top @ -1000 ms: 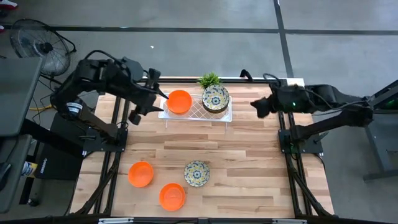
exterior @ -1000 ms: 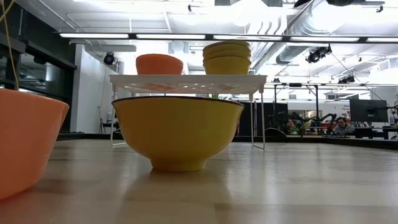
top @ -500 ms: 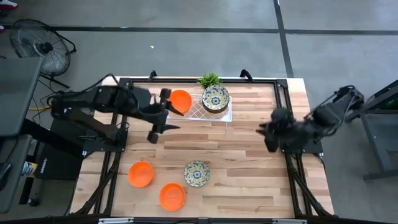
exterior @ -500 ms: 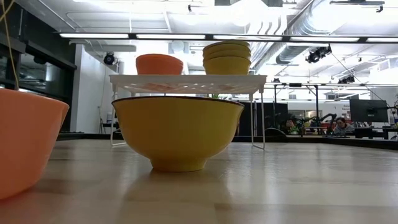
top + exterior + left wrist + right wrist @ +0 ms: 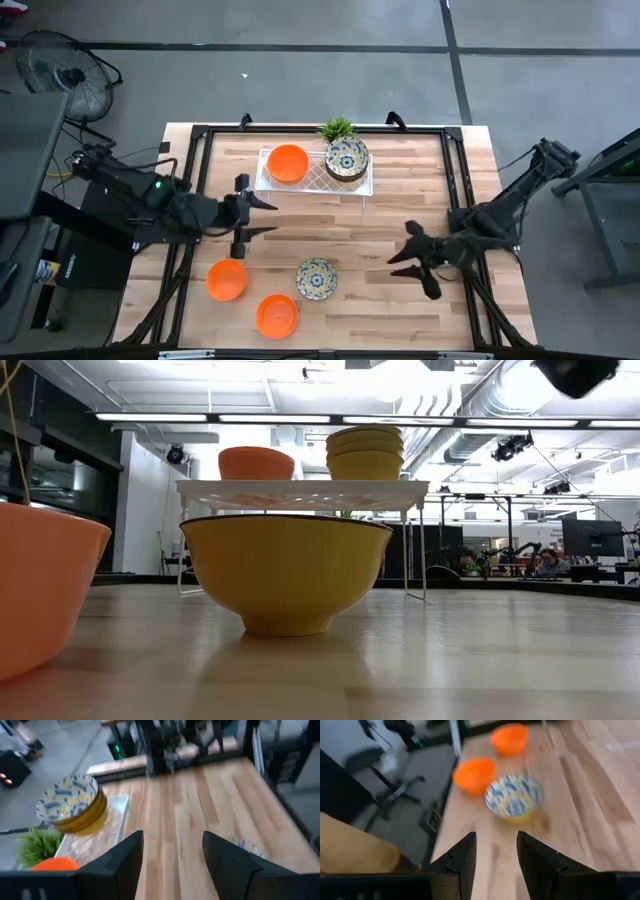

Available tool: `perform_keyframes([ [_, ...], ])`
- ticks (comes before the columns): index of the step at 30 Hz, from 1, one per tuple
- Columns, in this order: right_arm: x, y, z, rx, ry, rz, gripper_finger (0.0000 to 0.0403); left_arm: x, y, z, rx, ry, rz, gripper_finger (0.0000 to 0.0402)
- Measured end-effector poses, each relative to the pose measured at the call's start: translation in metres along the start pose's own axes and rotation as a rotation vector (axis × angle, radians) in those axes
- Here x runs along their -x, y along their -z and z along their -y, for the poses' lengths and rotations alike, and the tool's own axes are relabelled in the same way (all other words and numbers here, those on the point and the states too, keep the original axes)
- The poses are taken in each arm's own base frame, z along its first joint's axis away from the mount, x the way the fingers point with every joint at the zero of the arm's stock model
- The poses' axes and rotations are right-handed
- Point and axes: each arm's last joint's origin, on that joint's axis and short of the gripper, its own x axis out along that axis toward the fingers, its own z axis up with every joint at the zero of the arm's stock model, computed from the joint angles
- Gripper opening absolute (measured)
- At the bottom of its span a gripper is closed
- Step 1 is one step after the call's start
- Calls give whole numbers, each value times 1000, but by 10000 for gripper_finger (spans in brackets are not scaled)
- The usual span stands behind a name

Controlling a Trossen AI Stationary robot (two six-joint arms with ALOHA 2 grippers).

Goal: Pick & Place Mini bowls
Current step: Stack the yellow bowl on the yellow bowl on the shelf

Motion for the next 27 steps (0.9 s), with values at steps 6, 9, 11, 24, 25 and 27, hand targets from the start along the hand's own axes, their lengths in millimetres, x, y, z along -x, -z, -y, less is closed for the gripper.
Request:
perform_keyframes([
  [6,-25,-16,11,45,-2,9,129,7,14,23,68,-40,28,198],
  [9,-40,-36,10,-25,25,14,129,13,18,33,50,-42,33,198],
  [11,-52,-48,10,-118,72,-14,129,18,19,38,30,-43,42,198],
  [24,-159,-72,0,-768,418,-356,129,73,25,54,-41,63,142,198],
  [25,-166,-71,0,-796,428,-376,129,76,27,55,-54,75,143,198],
  [27,-182,-64,0,-838,449,-417,129,80,29,59,-79,91,143,198],
])
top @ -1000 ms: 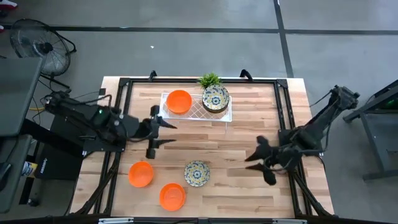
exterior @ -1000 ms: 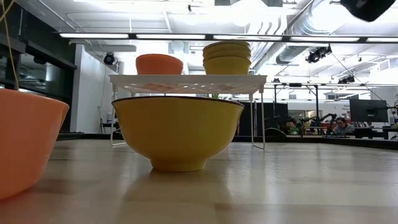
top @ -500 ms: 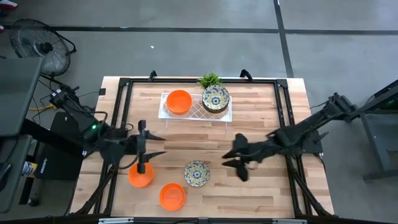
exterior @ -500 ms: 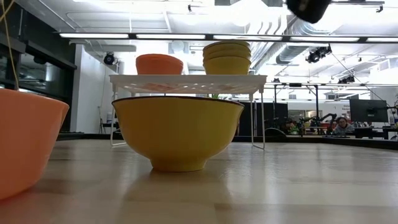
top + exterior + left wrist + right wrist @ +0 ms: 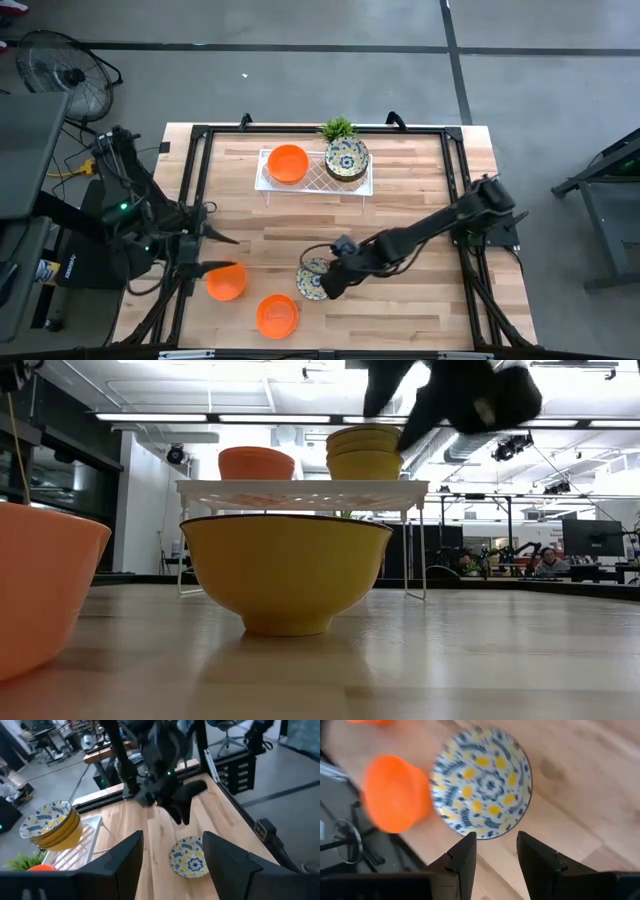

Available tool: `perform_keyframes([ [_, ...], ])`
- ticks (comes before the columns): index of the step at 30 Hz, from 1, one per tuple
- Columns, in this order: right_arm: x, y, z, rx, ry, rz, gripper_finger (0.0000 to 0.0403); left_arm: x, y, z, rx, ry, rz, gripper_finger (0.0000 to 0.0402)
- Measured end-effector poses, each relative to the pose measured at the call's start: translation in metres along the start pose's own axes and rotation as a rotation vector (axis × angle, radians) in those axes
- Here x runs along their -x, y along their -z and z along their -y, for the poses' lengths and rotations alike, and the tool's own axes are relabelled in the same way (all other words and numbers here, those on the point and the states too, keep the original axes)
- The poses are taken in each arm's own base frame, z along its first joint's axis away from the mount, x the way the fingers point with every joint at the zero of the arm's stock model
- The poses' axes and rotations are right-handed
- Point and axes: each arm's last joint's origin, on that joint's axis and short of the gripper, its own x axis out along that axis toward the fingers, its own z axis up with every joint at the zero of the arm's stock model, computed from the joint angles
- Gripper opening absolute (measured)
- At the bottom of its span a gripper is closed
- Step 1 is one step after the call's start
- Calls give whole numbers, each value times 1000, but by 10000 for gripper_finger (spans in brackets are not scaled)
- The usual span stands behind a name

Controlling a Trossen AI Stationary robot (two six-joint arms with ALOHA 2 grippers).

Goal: Pick & Place Mini bowls
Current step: Stack the yellow bowl on the yellow bowl on the shelf

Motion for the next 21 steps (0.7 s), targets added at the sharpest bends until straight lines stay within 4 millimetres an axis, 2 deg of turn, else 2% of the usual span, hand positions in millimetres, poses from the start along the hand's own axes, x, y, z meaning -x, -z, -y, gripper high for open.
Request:
perform_keyframes([
  [3,-22,1,0,-50,49,-33,129,6,2,5,-31,21,0,198],
  [8,-39,1,4,-120,100,-48,129,14,4,10,-50,69,8,198],
  [21,-52,-4,18,-198,128,-20,129,24,5,18,-67,99,33,198],
])
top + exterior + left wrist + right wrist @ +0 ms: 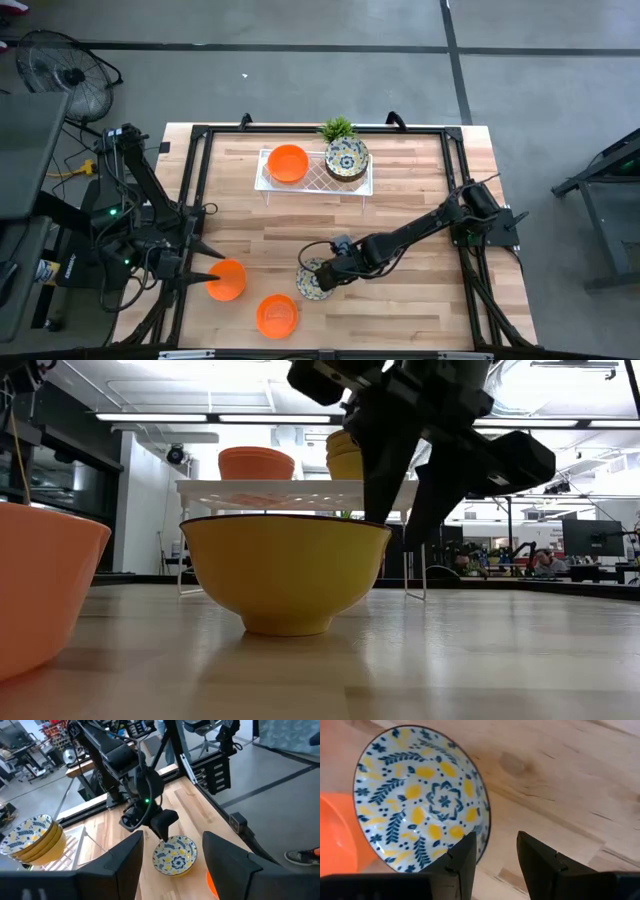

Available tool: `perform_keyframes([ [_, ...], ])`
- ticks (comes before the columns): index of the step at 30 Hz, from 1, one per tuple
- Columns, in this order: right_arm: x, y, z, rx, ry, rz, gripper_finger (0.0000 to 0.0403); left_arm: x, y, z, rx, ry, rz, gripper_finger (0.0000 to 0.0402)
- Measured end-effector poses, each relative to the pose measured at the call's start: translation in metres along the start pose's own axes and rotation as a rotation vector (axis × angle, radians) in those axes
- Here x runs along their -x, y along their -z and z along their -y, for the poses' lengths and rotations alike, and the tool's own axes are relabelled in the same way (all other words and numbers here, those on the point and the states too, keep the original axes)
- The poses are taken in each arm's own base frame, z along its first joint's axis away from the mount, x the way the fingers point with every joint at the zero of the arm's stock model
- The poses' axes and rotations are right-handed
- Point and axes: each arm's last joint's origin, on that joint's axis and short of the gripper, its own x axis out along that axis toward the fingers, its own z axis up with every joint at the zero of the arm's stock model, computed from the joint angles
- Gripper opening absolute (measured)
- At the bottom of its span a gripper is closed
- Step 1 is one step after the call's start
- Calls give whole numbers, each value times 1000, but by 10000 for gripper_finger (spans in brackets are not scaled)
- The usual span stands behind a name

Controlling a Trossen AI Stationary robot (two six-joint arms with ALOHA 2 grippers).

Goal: Pick & Place Mini bowls
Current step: Stack the yellow bowl on the yellow bowl on the shelf

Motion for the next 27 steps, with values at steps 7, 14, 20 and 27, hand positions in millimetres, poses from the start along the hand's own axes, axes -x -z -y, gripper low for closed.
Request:
perform_keyframes([
  [7,-1,-6,-2,-1,-21,30,129,1,0,0,18,2,1,198],
  [14,-4,-9,-3,0,-32,38,129,1,0,0,21,2,2,198],
  [20,-12,-11,-2,-3,-17,33,129,1,0,0,20,2,1,198],
  [27,-16,-10,-2,-2,-10,39,122,1,0,0,21,2,2,198],
])
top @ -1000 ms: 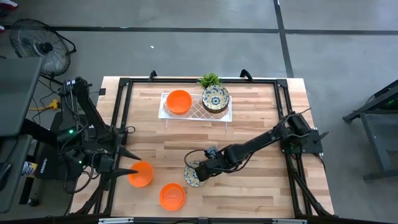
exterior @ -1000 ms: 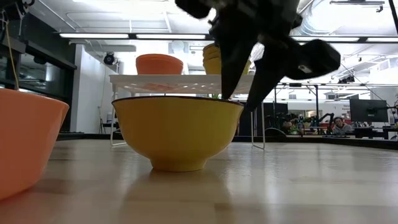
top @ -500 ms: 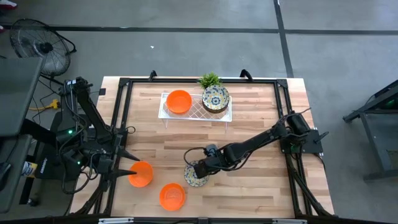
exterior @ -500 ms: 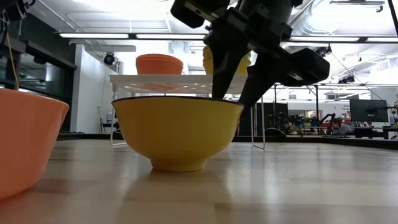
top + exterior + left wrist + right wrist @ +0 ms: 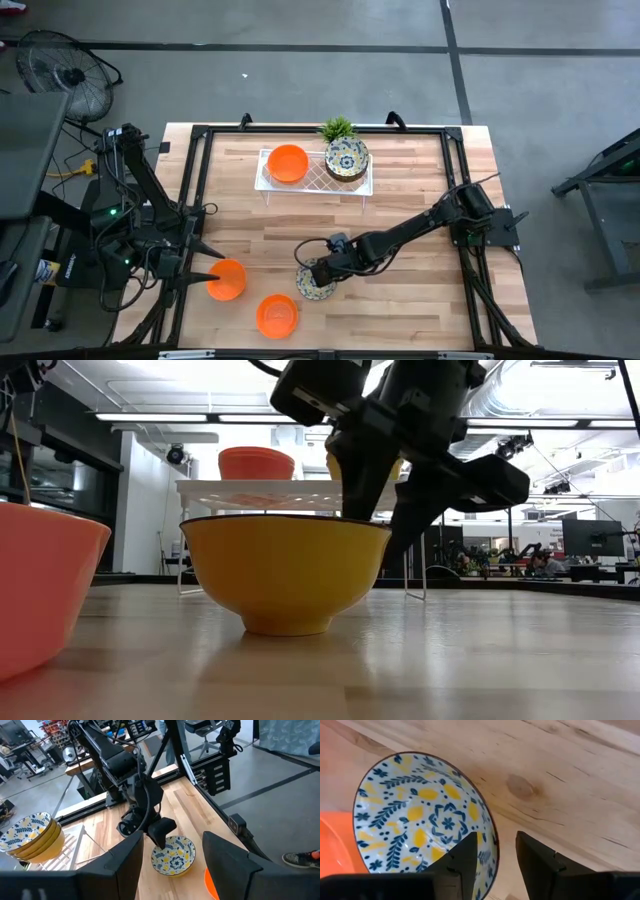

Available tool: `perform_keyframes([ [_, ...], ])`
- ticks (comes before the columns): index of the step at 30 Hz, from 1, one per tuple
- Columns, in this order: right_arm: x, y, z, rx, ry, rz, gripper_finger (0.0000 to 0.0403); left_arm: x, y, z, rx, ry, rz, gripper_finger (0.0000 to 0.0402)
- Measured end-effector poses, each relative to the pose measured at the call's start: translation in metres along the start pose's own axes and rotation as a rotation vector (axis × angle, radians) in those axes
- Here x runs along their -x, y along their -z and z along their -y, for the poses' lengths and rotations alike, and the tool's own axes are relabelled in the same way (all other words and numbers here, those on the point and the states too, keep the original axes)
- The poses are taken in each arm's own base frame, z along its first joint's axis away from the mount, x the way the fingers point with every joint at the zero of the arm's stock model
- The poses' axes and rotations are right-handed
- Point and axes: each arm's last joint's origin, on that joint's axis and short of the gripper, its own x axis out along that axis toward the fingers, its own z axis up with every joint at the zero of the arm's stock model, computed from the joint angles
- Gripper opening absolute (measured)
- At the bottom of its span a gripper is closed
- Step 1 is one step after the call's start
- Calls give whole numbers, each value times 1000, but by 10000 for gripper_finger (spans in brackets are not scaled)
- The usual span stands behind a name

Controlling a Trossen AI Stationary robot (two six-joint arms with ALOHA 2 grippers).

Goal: Pick & Place Mini bowls
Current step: Stack the yellow bowl on the yellow bowl on the shelf

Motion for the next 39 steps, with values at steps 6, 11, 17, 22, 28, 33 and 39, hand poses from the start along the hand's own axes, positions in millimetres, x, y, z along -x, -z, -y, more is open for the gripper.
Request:
perform_keyframes([
  [6,0,1,0,28,-4,-22,71,0,0,0,0,0,0,198],
  [11,0,0,-1,61,-10,-23,15,0,0,0,0,0,0,198],
  [17,0,0,-2,98,-24,-41,5,0,0,0,0,0,0,198],
  [22,3,1,-2,118,-32,-80,3,0,0,0,0,0,0,198],
  [28,18,0,-1,130,-36,-99,1,0,0,0,1,1,0,198],
  [33,44,-4,-1,125,-67,-95,1,0,0,0,1,1,0,198],
  [39,76,-11,3,120,-97,-72,1,0,0,0,0,1,0,198],
])
